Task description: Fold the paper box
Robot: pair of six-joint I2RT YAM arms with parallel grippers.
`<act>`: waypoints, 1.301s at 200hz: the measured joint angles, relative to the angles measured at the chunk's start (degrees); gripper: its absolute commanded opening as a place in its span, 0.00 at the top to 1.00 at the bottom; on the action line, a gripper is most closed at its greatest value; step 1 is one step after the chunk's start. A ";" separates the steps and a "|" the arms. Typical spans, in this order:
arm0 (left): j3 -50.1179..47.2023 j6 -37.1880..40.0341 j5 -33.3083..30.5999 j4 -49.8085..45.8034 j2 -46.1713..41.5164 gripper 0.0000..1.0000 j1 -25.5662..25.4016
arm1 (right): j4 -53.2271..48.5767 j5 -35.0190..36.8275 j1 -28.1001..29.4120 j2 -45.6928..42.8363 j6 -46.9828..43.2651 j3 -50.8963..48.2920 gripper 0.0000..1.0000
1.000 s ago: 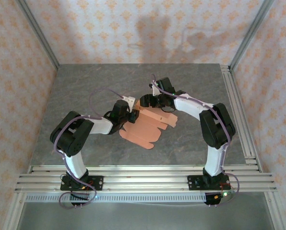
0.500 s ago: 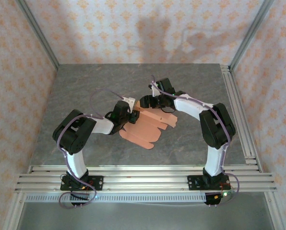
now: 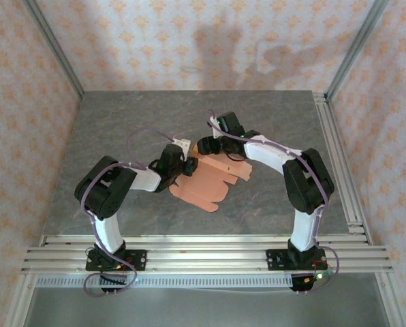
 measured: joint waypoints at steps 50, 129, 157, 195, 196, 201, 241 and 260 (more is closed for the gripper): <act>-0.48 -0.66 -0.02 0.02 -0.44 0.66 0.00 | 0.02 2.91 0.28 -0.09 -0.81 0.00 0.34; -1.88 -0.55 -0.96 -0.35 -2.34 0.65 0.00 | -0.13 4.79 0.87 -0.20 -1.03 0.07 0.34; 0.24 0.17 -1.09 -1.97 -2.32 0.66 0.00 | -0.74 2.21 0.85 -0.59 -0.79 0.07 0.34; 2.23 1.51 -0.85 -3.17 -2.25 0.73 -0.24 | -1.29 -1.31 0.22 -0.63 0.13 -0.02 0.33; 2.25 1.55 -0.85 -3.19 -2.25 0.73 -0.24 | -1.29 -1.38 0.20 -0.63 0.15 -0.02 0.33; 2.45 1.62 -0.76 -3.37 -2.14 0.75 -0.26 | -1.29 -1.75 -0.02 -0.63 0.33 -0.09 0.33; 3.61 2.27 0.26 -3.58 -1.29 0.83 -0.26 | -1.27 -4.33 -1.31 -0.63 2.05 -0.39 0.33; 3.61 2.64 0.31 -3.61 -1.27 0.85 -0.26 | -1.27 -5.79 -1.70 -0.63 2.99 -0.50 0.30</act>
